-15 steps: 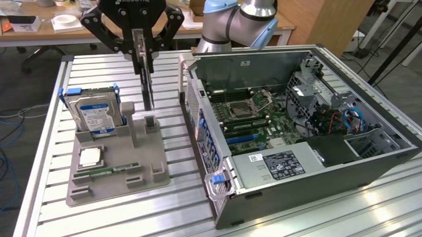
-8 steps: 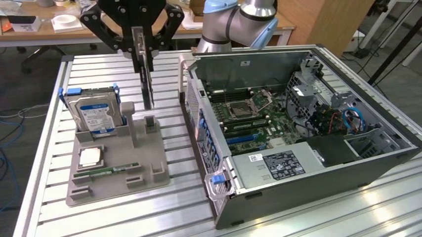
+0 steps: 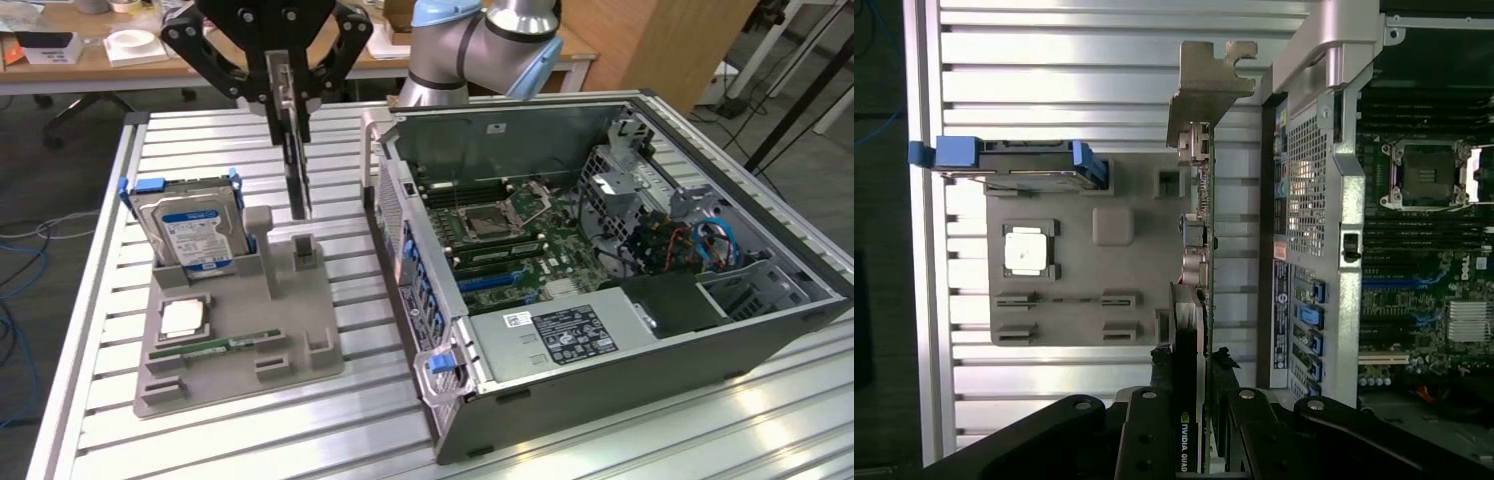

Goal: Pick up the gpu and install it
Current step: 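Pick up the gpu and move the gpu toward the slot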

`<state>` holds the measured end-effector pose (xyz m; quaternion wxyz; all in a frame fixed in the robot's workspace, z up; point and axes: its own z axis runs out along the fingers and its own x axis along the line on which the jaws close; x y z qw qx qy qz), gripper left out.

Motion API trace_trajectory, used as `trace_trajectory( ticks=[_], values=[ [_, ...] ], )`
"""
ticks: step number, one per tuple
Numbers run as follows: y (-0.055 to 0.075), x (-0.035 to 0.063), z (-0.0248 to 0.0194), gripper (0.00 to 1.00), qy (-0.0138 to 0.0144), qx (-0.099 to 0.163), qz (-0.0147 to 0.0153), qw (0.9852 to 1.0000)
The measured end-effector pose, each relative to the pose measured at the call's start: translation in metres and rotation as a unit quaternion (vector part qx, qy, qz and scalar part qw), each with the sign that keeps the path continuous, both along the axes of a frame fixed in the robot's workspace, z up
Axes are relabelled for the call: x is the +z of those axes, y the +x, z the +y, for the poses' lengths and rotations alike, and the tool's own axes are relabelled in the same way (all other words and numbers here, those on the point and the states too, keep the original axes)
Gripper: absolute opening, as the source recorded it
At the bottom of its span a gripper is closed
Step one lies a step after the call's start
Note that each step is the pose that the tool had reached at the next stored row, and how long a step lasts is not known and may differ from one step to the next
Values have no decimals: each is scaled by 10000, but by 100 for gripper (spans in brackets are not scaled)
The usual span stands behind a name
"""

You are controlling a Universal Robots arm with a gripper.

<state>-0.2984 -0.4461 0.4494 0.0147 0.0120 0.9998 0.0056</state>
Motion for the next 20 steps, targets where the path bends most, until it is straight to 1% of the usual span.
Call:
trace_trajectory(
  ticks=[20],
  values=[
    [0,49,0,25,-1,0,0,10000]
  ],
)
